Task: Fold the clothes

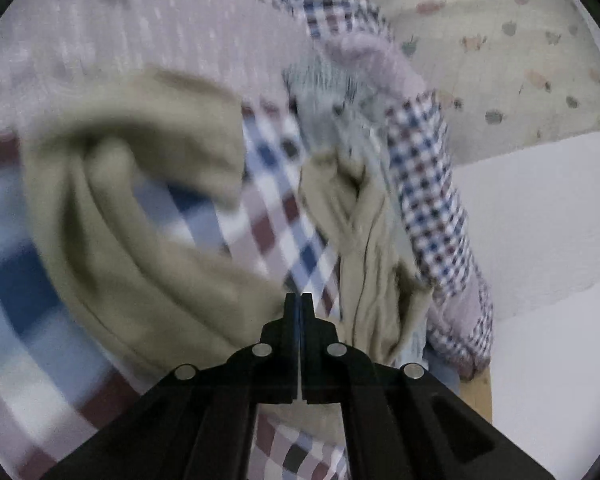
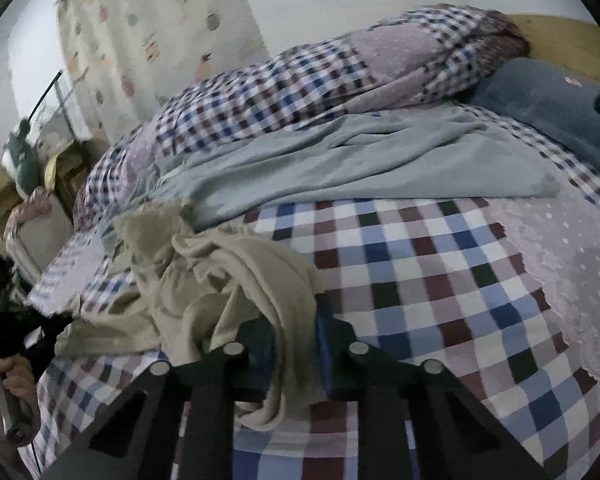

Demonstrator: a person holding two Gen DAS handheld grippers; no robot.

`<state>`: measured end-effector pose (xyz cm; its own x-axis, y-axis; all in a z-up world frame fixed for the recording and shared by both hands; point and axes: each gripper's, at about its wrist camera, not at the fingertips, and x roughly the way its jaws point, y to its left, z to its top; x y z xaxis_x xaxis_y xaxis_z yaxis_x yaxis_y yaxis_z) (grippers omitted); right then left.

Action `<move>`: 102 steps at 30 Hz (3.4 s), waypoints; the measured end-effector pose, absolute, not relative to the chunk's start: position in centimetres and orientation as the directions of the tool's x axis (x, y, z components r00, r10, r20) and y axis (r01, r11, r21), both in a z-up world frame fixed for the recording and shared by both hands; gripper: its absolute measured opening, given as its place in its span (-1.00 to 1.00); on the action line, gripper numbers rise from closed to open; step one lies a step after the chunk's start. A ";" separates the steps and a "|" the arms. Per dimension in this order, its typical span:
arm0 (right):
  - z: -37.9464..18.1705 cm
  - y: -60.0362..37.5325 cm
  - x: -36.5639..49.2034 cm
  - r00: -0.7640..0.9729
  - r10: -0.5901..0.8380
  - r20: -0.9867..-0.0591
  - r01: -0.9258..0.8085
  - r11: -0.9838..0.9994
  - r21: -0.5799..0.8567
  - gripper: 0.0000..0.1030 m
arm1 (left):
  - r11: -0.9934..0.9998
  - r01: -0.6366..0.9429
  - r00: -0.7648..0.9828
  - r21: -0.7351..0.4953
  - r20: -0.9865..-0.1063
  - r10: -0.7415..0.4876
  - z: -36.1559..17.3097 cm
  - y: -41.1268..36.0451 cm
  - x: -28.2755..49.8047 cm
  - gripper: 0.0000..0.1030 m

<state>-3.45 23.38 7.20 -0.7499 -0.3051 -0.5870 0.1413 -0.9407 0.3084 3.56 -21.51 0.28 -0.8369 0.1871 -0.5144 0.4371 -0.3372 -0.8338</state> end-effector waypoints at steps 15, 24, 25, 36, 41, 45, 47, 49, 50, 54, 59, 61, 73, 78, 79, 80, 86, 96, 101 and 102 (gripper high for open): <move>7.8 28.6 -3.4 -0.796 -0.077 -0.600 -0.147 -0.937 0.315 0.08 | -0.401 0.304 -0.785 -0.864 -0.466 0.408 1.4 -17.6 1.6 -0.24; 8.2 25.3 -2.9 -0.805 -0.149 -0.574 -0.026 -0.958 0.285 0.12 | -0.376 0.298 -0.646 -0.878 -0.475 0.598 0.6 -11.3 0.2 0.53; 8.1 25.2 -3.0 -0.802 -0.155 -0.577 -0.023 -0.957 0.289 0.12 | -0.383 0.316 -0.627 -0.868 -0.494 0.602 0.3 -10.9 0.0 0.53; 9.0 24.1 -2.2 -0.805 -0.228 -0.548 0.077 -0.955 0.285 0.13 | -0.383 0.408 -0.684 -0.829 -0.555 0.473 -1.3 -12.5 -1.2 0.53; 9.3 23.7 -1.9 -0.803 -0.255 -0.539 0.120 -0.955 0.272 0.13 | -0.367 0.406 -0.719 -0.837 -0.541 0.436 -2.2 -13.9 -1.5 0.22; 9.7 23.2 -1.6 -0.800 -0.283 -0.529 0.171 -0.953 0.251 0.15 | -0.304 0.476 -0.710 -0.826 -0.564 0.421 -4.1 -15.3 -0.6 -0.83; 9.7 22.6 -1.6 -0.792 -0.300 -0.532 0.201 -0.951 0.237 0.16 | -0.249 0.471 -0.727 -0.846 -0.533 0.434 -5.0 -15.6 -0.3 -0.91; 9.7 22.0 -1.6 -0.784 -0.311 -0.537 0.226 -0.949 0.219 0.18 | -0.267 0.459 -0.736 -0.847 -0.531 0.420 -4.5 -15.6 -0.2 -0.92; 9.6 21.5 -1.6 -0.780 -0.315 -0.541 0.239 -0.948 0.208 0.19 | -0.281 0.454 -0.743 -0.846 -0.533 0.405 -4.2 -15.6 0.0 -0.92; 9.2 20.1 -1.6 -0.762 -0.327 -0.560 0.283 -0.945 0.166 0.25 | -0.304 0.440 -0.756 -0.845 -0.531 0.383 -3.1 -15.9 0.5 -0.94; 9.4 20.1 -1.5 -0.766 -0.334 -0.550 0.290 -0.942 0.167 0.28 | -0.331 0.401 -0.795 -0.854 -0.504 0.338 -0.8 -17.4 1.2 -0.95; 9.7 20.5 -1.5 -0.772 -0.337 -0.539 0.286 -0.942 0.178 0.30 | -0.347 0.391 -0.817 -0.852 -0.496 0.296 0.3 -18.4 1.7 -0.96; 9.7 23.4 -2.5 -0.744 -0.383 -0.547 0.272 -0.922 0.276 0.34 | -0.242 0.458 -0.885 -0.855 -0.414 -0.213 4.7 -30.9 9.8 -0.98; 8.2 22.0 -3.1 -0.650 -0.454 -0.609 0.351 -0.891 0.289 0.36 | -0.261 0.507 -0.860 -0.821 -0.462 -0.219 3.7 -32.7 9.7 -0.98; 7.6 21.6 -3.2 -0.626 -0.457 -0.632 0.361 -0.888 0.284 0.36 | -0.270 0.525 -0.850 -0.807 -0.478 -0.222 3.6 -32.5 9.3 -0.98; 7.1 21.2 -3.4 -0.603 -0.455 -0.655 0.368 -0.887 0.278 0.36 | -0.282 0.536 -0.843 -0.796 -0.486 -0.230 3.6 -32.3 9.1 -0.98; 5.7 21.0 -3.4 -0.548 -0.455 -0.702 0.371 -0.884 0.284 0.35 | -0.291 0.569 -0.822 -0.769 -0.517 -0.239 3.7 -31.7 9.1 -0.65; 8.4 15.8 0.0 -0.588 -0.547 -0.596 0.535 -0.816 0.220 0.35 | -0.310 0.555 -0.830 -0.772 -0.542 -0.134 3.5 -27.3 10.0 0.51; 9.0 10.5 1.7 -0.551 -0.564 -0.616 0.624 -0.768 0.145 0.35 | -0.319 0.541 -0.807 -0.778 -0.588 0.065 1.3 -24.4 8.6 0.51; 9.1 9.3 2.1 -0.539 -0.571 -0.619 0.642 -0.754 0.137 0.35 | -0.313 0.537 -0.797 -0.783 -0.593 0.116 0.7 -24.0 8.1 0.51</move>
<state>2.07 9.25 9.14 -0.5394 -0.5714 -0.6185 0.6422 -0.7543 0.1367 8.10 -24.00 0.72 -0.7969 0.1159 -0.5929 0.5371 -0.3134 -0.7832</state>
